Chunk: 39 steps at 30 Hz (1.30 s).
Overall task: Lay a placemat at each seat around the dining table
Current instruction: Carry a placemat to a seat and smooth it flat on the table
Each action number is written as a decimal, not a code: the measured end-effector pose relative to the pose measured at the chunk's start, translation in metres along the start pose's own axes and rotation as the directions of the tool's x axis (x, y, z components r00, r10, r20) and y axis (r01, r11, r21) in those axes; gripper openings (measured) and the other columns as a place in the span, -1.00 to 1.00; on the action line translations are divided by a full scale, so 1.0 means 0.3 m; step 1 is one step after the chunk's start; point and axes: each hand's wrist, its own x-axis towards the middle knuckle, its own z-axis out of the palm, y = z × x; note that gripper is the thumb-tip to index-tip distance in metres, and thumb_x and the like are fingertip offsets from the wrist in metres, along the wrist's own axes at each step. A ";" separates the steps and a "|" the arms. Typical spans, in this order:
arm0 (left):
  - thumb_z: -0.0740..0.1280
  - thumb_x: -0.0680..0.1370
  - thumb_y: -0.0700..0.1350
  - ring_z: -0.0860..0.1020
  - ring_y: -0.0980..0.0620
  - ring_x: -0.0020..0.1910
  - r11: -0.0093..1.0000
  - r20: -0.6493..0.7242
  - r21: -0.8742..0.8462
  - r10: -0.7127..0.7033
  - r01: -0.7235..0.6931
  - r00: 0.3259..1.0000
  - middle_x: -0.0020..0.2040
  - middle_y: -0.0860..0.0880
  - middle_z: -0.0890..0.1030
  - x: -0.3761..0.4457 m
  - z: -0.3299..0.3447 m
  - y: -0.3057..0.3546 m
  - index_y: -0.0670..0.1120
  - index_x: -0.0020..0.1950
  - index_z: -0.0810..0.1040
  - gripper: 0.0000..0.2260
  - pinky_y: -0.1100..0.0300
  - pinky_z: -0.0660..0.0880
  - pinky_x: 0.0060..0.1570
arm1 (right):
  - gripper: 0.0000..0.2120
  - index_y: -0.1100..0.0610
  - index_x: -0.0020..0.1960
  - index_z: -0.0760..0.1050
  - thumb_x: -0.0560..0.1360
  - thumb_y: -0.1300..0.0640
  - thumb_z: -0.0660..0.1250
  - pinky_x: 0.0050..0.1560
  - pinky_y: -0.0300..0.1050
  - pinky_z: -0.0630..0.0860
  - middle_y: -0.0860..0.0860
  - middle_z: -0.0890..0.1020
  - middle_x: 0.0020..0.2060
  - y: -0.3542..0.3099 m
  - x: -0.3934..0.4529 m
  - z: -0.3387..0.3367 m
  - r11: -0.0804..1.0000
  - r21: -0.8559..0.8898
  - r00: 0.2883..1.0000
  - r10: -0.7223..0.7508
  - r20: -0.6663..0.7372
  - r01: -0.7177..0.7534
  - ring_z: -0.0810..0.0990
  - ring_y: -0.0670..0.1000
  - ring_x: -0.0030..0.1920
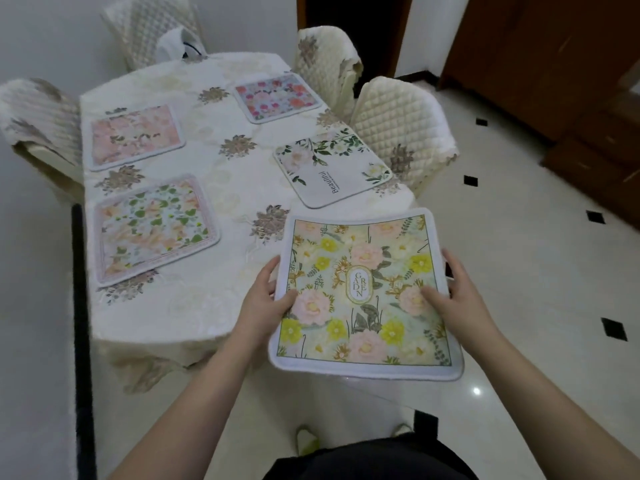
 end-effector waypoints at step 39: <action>0.37 0.59 -0.18 0.71 0.01 -0.06 0.963 0.570 0.180 0.065 -0.202 0.819 -0.01 0.04 0.73 -0.098 1.418 0.502 0.17 0.51 0.26 -0.43 -0.09 0.62 0.04 | -0.37 -0.35 0.41 0.24 0.54 0.22 0.35 0.00 0.24 0.62 0.01 0.71 -0.03 0.712 -0.275 -1.243 0.928 0.332 0.857 0.303 -0.417 -0.167 0.72 0.08 -0.10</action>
